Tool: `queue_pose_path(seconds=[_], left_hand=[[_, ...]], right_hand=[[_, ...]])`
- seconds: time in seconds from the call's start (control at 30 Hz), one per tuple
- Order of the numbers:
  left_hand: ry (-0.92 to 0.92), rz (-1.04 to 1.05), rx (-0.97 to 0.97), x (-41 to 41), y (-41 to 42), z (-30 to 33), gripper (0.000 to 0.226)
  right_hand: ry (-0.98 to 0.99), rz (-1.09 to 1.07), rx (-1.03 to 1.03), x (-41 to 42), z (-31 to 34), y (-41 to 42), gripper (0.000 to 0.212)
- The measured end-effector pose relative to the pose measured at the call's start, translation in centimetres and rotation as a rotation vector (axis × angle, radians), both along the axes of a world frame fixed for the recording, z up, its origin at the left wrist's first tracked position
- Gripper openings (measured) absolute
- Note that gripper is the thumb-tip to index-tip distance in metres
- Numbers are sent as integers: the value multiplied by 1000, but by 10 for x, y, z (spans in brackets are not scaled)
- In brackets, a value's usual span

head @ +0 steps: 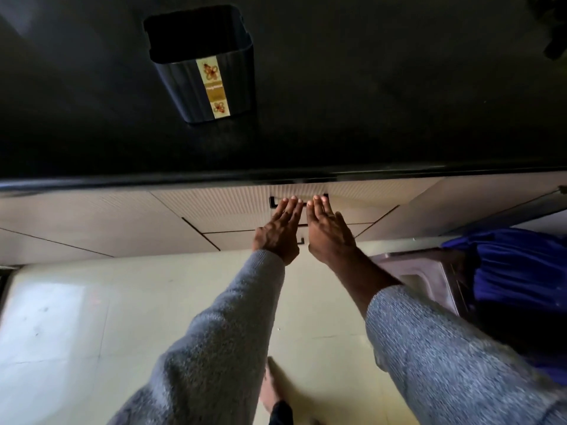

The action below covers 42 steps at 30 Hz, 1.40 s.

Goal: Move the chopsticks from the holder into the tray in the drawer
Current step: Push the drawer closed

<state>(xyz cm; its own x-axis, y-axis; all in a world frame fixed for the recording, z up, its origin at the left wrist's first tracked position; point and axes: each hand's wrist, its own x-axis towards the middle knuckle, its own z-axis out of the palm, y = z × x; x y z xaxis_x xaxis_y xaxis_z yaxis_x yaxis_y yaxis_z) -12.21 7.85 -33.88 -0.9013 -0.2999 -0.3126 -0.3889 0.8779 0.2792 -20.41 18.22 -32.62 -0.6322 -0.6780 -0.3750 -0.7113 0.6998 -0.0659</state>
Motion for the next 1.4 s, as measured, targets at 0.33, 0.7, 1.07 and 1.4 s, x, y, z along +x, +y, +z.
queue_pose_path(seconds=[0.33,0.7,1.07,1.4], left_hand=[[-83,-33,-44,-12,-10,9,84],[-52,221,149,-5,-16,73,39],[743,967,355,35,-110,174,31],[904,1168,1117,-28,-183,198,71]], right_hand=[[-14,-4,44,-11,4,-11,76],[-26,-146,-106,-5,41,-13,47],[-155,-304,-1106,-6,168,-89,8],[-590,-396,-849,-79,219,-165,46]])
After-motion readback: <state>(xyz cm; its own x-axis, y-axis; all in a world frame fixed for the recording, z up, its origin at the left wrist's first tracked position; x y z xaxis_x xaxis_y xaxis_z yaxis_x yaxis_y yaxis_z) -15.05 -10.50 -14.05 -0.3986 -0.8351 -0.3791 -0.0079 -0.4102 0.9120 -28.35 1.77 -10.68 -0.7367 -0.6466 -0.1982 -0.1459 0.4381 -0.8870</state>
